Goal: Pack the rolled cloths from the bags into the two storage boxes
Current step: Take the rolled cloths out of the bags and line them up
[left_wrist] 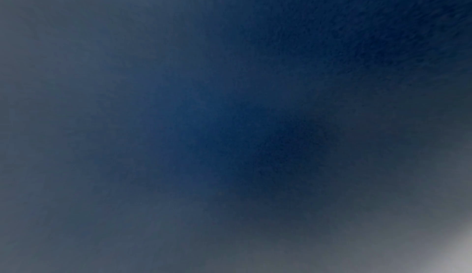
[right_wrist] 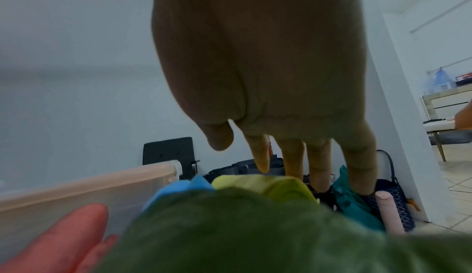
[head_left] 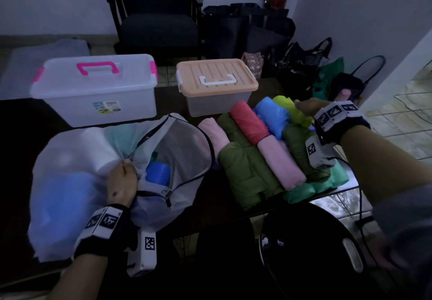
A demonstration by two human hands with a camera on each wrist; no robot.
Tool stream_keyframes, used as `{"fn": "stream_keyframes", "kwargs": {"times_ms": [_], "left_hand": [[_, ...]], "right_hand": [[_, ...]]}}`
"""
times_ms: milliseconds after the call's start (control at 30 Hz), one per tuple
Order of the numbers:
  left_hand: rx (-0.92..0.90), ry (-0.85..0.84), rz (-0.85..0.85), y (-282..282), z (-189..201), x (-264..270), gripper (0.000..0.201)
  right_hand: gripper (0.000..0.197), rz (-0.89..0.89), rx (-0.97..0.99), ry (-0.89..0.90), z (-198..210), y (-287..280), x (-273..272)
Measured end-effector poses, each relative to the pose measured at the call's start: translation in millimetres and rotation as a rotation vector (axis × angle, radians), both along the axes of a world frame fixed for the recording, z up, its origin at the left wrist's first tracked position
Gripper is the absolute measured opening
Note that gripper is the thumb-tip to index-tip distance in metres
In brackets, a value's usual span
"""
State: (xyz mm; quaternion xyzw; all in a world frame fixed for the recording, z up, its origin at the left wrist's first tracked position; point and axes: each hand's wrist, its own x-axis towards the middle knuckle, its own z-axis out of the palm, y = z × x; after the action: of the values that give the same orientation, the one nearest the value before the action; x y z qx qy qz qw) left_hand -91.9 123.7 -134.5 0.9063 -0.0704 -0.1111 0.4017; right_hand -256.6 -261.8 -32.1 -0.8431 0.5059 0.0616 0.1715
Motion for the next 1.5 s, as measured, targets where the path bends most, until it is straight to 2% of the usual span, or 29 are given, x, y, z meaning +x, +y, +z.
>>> {"fn": "stream_keyframes", "kwargs": {"times_ms": [133,233,333,400,500,600,667,733,833,867,1000,1233,1433,1500], "left_hand": [[-0.006,0.006,0.008,0,1,-1,0.038],[-0.019,0.0,0.011,0,2,-3,0.041],[-0.041,0.006,0.007,1,7,-8,0.041],[-0.05,-0.007,0.005,3,10,-11,0.041],[-0.078,-0.055,-0.014,11,9,-14,0.04],[-0.101,-0.057,-0.005,18,7,-17,0.041],[-0.097,-0.059,0.006,22,4,-19,0.041],[-0.087,-0.068,0.022,28,-2,-21,0.04],[-0.07,-0.039,0.065,35,-9,-23,0.04],[-0.062,-0.029,0.068,37,-10,-24,0.04],[-0.05,-0.031,0.012,38,-9,-26,0.043],[-0.138,0.037,-0.043,35,-19,-23,0.034],[-0.211,0.022,-0.102,25,-22,-19,0.029],[-0.199,0.029,-0.097,20,-22,-18,0.032]], "right_hand": [[0.053,-0.021,0.006,-0.029,17,-1,-3],[0.058,-0.069,0.054,-0.151,41,12,2],[0.04,0.017,0.045,-0.303,58,37,8],[0.02,0.031,0.136,-0.498,61,63,14],[0.017,0.067,0.396,-0.731,57,122,26],[0.016,0.053,0.845,-0.855,32,189,42],[0.02,-0.011,1.128,-0.797,6,227,51],[0.021,-0.06,1.238,-0.661,-22,255,57],[0.011,-0.112,1.215,-0.521,-51,283,62],[0.015,-0.134,1.196,-0.502,-59,288,64],[0.055,-0.14,1.159,-0.451,-76,301,73],[0.081,-0.1,1.077,-0.473,-79,313,79],[0.069,0.021,0.949,-0.596,-77,305,67],[0.064,-0.001,0.914,-0.677,-72,299,61]]}}
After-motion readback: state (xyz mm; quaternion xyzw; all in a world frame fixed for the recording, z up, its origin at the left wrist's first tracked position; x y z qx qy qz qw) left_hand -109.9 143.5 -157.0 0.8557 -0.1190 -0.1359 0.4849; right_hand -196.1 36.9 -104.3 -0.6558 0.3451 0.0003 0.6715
